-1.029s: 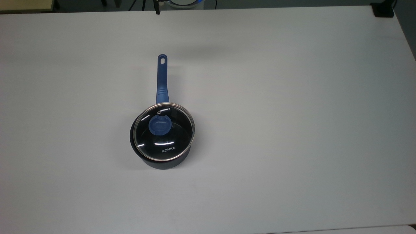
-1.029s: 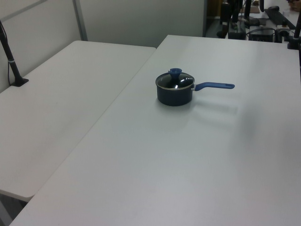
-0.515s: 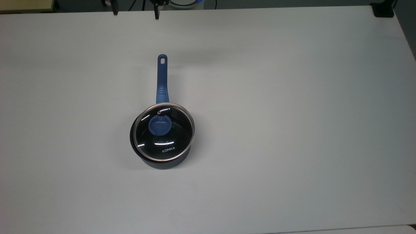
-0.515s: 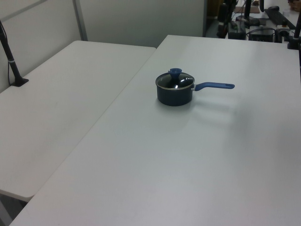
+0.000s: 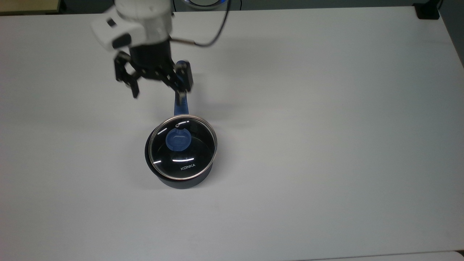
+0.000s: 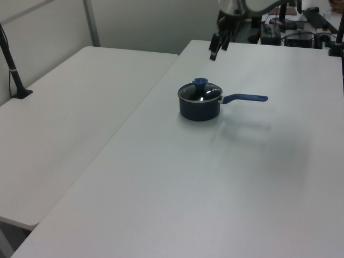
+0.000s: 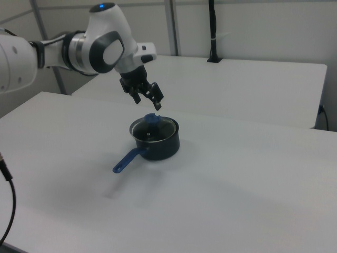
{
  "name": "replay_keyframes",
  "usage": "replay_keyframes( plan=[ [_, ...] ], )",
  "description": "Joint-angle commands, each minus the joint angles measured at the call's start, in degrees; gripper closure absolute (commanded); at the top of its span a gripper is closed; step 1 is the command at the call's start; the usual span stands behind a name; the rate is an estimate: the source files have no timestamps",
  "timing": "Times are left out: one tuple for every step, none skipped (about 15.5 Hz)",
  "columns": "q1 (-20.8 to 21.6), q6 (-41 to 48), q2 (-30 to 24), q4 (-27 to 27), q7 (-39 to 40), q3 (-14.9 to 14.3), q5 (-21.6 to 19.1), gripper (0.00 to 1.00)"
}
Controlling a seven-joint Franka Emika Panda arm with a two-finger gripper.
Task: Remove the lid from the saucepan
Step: 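Lower the open gripper onto the blue knob of the glass lid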
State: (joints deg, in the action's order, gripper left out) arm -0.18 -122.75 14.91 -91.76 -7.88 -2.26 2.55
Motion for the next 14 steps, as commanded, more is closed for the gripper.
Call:
replay_keyframes(
  plan=[
    [1.1, -6.6, 4.3, 1.2, -8.5, 0.3, 0.3, 0.00],
    [1.2, -8.8, 6.0, 1.3, -9.1, 0.8, 0.4, 0.00],
    [1.2, -9.4, 6.8, 1.3, -9.8, 0.8, 1.2, 0.00],
    [1.3, -9.8, 7.3, 1.3, -10.3, 0.8, 2.9, 0.00],
    [2.3, -10.2, 8.1, 1.2, -10.9, 0.8, 5.4, 0.00],
    [2.7, -10.7, 8.6, 1.2, -11.9, 0.8, 5.7, 0.00],
    [2.7, -11.5, 9.0, 1.2, -13.0, 0.8, 5.9, 0.00],
    [2.8, -12.1, 9.2, 1.1, -13.2, 0.8, 6.1, 0.00],
    [2.9, -12.3, 9.7, 1.1, -13.3, 0.8, 6.2, 0.00],
    [3.0, -12.3, 10.1, 1.1, -13.4, 0.8, 6.6, 0.00],
    [3.0, -12.5, 10.2, 1.2, -13.5, 0.8, 6.7, 0.00],
    [3.0, -12.5, 10.3, 1.1, -13.5, 0.8, 6.8, 0.07],
    [2.9, -12.5, 10.3, 1.2, -13.5, 0.8, 6.7, 0.08],
    [3.0, -12.5, 10.3, 1.1, -13.5, 0.8, 6.8, 0.12]
  ],
)
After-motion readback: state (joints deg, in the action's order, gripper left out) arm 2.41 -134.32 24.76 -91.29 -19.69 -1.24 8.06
